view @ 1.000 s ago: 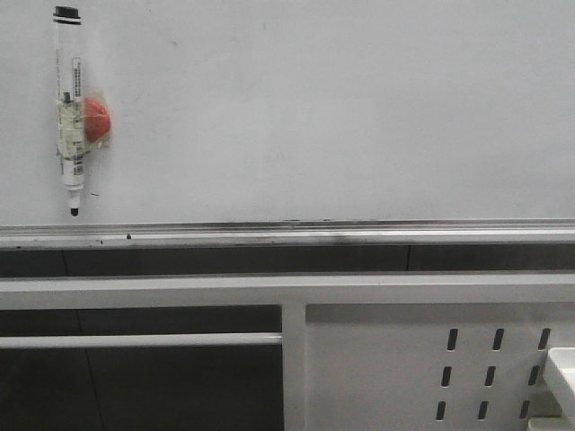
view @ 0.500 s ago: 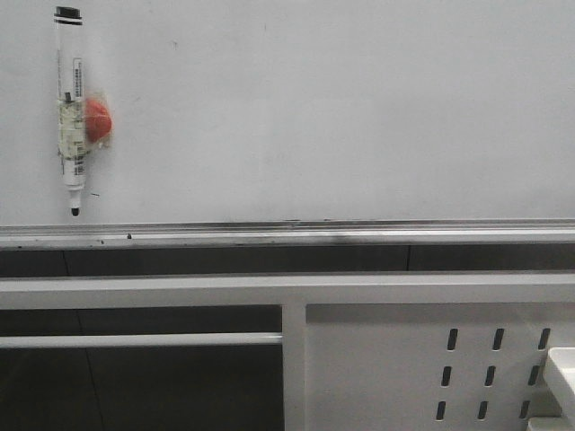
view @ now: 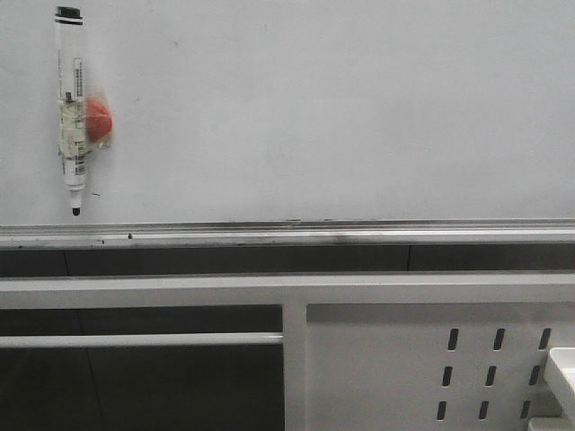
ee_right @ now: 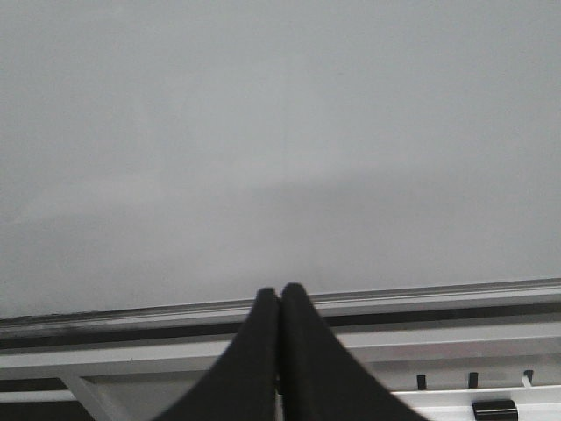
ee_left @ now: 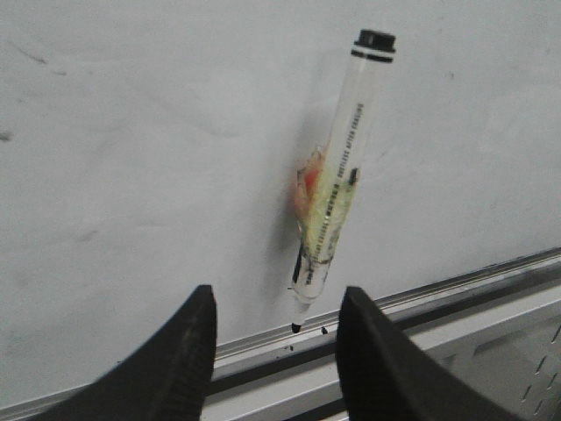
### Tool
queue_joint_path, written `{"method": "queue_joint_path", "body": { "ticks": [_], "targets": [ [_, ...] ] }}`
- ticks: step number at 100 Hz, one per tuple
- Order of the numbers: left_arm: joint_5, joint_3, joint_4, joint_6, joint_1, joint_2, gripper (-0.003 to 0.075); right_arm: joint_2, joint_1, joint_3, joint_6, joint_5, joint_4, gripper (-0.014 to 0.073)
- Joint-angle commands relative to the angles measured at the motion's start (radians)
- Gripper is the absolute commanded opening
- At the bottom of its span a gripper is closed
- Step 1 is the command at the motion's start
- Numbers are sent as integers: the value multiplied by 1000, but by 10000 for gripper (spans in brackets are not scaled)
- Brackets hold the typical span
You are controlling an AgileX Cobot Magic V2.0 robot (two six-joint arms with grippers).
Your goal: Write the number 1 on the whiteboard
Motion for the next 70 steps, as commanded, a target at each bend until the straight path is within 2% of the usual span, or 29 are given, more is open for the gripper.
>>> {"method": "queue_joint_path", "body": {
  "ticks": [1,21,40,55,70],
  "targets": [
    [-186,-11,0,-29,-41,60,297,24,3,-35,-12,-71,3,-59],
    [-422,-11,-27,-34,-118,245,297,24,3,-35,-12,-71,3,-59],
    [-650,-11,-47,-70,-134,432,297,24,3,-35,-12,-71,3,-59],
    [-649,-35,-33,-132,-134,529,297,24,3,-35,-12,-71,3,-59],
    [-649,-70,-47,-132,-134,552,297,27,3,-35,-12,-73,3,-59]
  ]
}}
